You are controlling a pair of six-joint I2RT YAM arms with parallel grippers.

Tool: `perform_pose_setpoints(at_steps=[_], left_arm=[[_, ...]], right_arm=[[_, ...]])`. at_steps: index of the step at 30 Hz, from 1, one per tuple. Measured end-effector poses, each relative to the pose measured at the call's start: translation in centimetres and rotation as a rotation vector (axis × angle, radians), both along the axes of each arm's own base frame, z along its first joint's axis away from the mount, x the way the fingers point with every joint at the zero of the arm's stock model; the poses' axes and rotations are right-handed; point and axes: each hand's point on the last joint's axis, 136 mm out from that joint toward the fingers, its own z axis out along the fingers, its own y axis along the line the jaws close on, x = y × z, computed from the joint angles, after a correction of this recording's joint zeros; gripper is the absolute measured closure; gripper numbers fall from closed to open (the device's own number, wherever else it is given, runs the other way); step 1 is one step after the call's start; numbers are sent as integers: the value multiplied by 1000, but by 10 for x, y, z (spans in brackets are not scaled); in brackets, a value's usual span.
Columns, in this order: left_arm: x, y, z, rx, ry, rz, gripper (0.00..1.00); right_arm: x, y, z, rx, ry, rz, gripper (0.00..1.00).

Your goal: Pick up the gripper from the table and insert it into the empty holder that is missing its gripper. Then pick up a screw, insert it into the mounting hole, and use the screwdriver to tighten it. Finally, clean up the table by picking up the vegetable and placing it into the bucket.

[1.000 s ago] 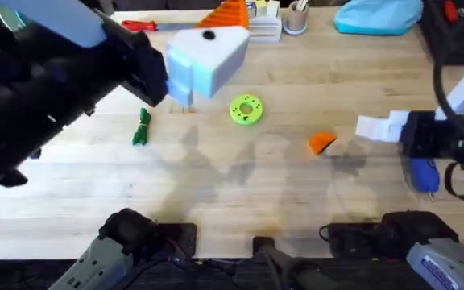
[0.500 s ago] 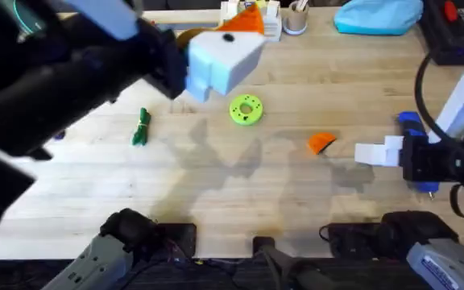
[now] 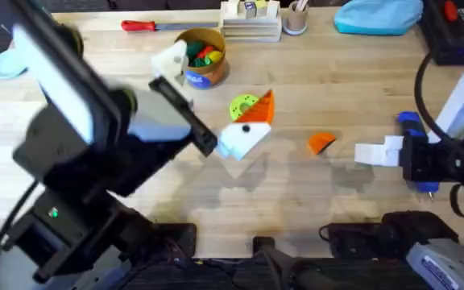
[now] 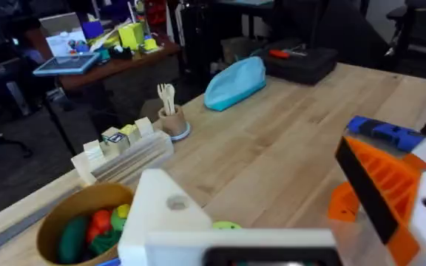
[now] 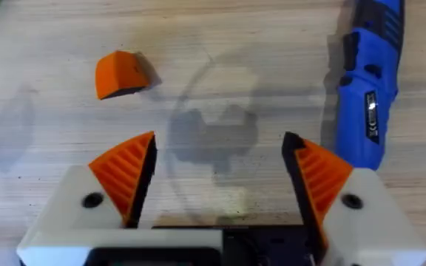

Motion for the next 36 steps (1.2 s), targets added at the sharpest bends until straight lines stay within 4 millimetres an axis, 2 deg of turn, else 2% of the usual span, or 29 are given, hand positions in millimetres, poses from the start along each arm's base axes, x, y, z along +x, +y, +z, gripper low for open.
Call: perform_pose_setpoints(at_steps=[7, 12, 16, 20, 22, 24, 36], left_arm=[[-20, 10, -38, -30, -47, -8, 9], [-27, 14, -52, -45, -71, -13, 9], [-35, 12, -63, -53, -85, -45, 10], [-45, 9, -89, -23, -35, -95, 9], [-49, 7, -92, -17, -24, -119, 9], [-53, 4, -104, 7, 20, -142, 9], [-55, 2, -107, 14, 33, -160, 9]], right_arm=[[0, 0, 0, 0, 0, 0, 10], [0, 0, 0, 0, 0, -1, 10], [0, 0, 0, 0, 0, 0, 10], [0, 0, 0, 0, 0, 0, 9], [0, 0, 0, 0, 0, 0, 10], [0, 0, 0, 0, 0, -1, 10], [0, 0, 0, 0, 0, 0, 10]])
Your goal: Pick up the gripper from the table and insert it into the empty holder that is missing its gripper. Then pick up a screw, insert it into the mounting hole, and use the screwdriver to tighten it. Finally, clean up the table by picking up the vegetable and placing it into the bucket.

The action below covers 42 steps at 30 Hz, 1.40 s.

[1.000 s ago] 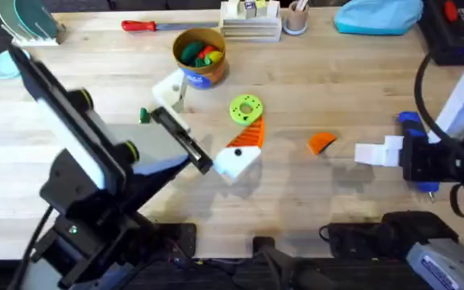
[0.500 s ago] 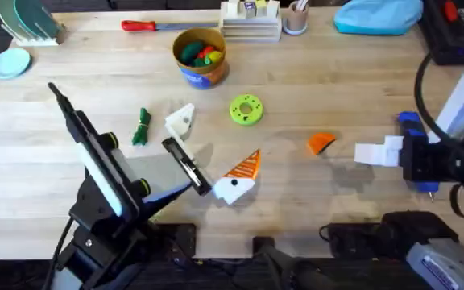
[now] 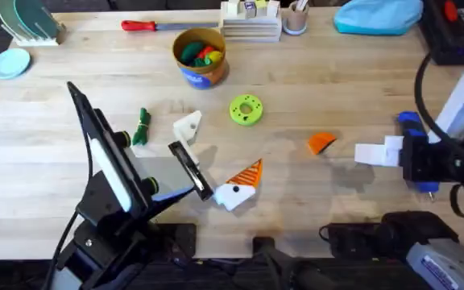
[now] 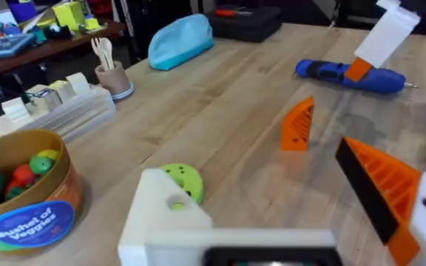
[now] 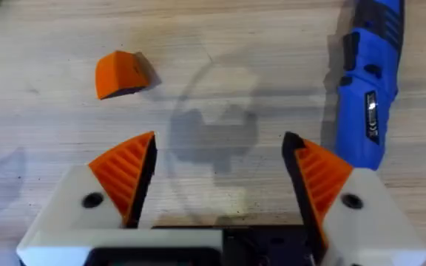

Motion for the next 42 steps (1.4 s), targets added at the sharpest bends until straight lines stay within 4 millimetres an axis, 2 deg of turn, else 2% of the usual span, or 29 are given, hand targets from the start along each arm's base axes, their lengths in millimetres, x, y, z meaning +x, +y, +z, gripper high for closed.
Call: perform_pose_setpoints(at_steps=[25, 29, 33, 36, 39, 42], left_arm=[[0, 0, 0, 0, 0, 0, 9], [0, 0, 0, 0, 0, 0, 9], [0, 0, 0, 0, 0, 0, 9], [0, 0, 0, 0, 0, 0, 9], [0, 0, 0, 0, 0, 0, 9], [0, 0, 0, 0, 0, 0, 9]], right_arm=[[3, -5, 1, -29, -12, -9, 11], [23, 8, 12, 44, -106, 22, 11], [21, 20, 12, 107, -99, 51, 11], [33, 30, 21, 154, -159, 84, 10], [37, 44, 26, 193, -188, 175, 10], [35, 56, 22, 200, -156, 258, 10]])
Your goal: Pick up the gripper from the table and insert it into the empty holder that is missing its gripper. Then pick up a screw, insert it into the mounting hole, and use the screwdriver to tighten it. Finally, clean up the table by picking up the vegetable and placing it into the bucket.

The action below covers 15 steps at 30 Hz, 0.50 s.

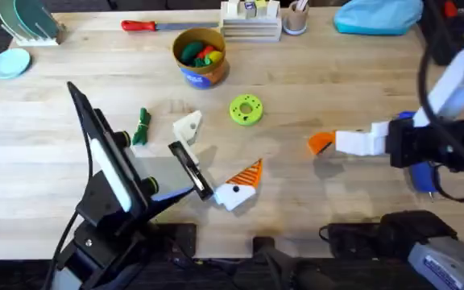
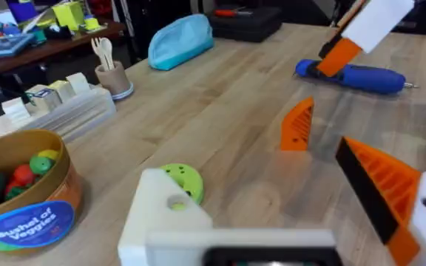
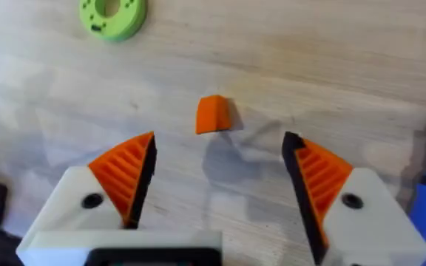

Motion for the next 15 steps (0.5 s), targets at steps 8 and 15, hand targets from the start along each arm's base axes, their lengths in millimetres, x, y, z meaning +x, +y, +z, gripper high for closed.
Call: perform_pose_setpoints(at_steps=[8, 15], left_arm=[[0, 0, 0, 0, 0, 0, 9], [0, 0, 0, 0, 0, 0, 9]], right_arm=[[-3, 25, -36, -137, 155, 199, 10], [9, 31, -65, -212, 246, 241, 10]])
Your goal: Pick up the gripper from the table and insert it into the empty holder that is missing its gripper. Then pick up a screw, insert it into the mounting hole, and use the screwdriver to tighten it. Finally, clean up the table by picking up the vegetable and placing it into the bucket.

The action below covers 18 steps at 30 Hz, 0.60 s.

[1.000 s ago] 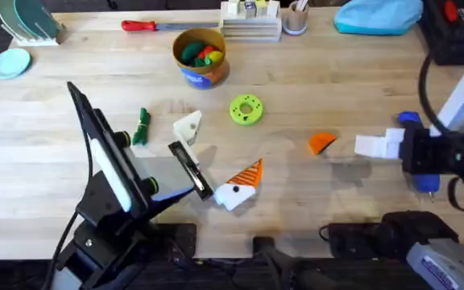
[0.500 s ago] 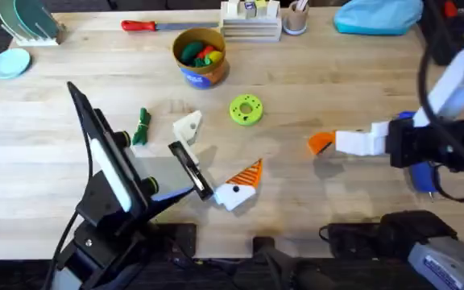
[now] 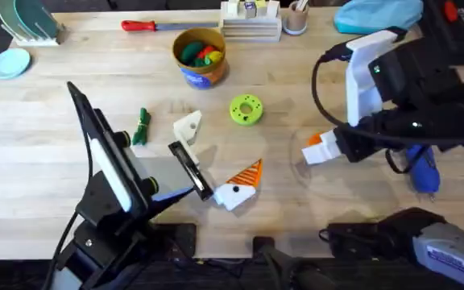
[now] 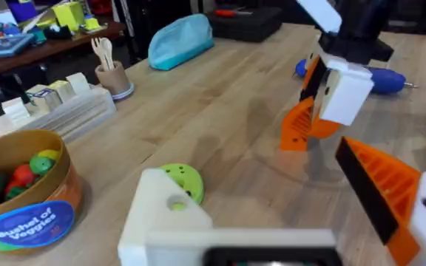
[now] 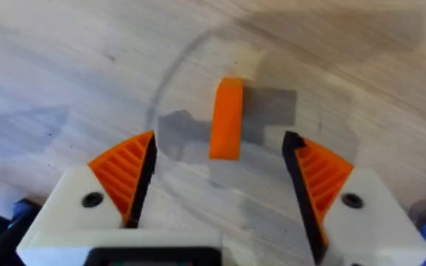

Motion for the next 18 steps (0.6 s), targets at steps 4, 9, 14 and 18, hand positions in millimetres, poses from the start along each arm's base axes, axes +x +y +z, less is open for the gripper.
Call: perform_pose_setpoints(at_steps=[4, 9, 14, 18], left_arm=[[0, 0, 0, 0, 0, 0, 9], [0, 0, 0, 0, 0, 0, 10], [0, 0, 0, 0, 0, 0, 9], [0, 0, 0, 0, 0, 0, 9]], right_arm=[[7, 1, -7, -14, 8, 1, 93], [7, 0, -8, -19, 12, 1, 447], [12, 2, -7, -13, -9, 1, 612], [12, 2, -7, -12, -10, 1, 733]])
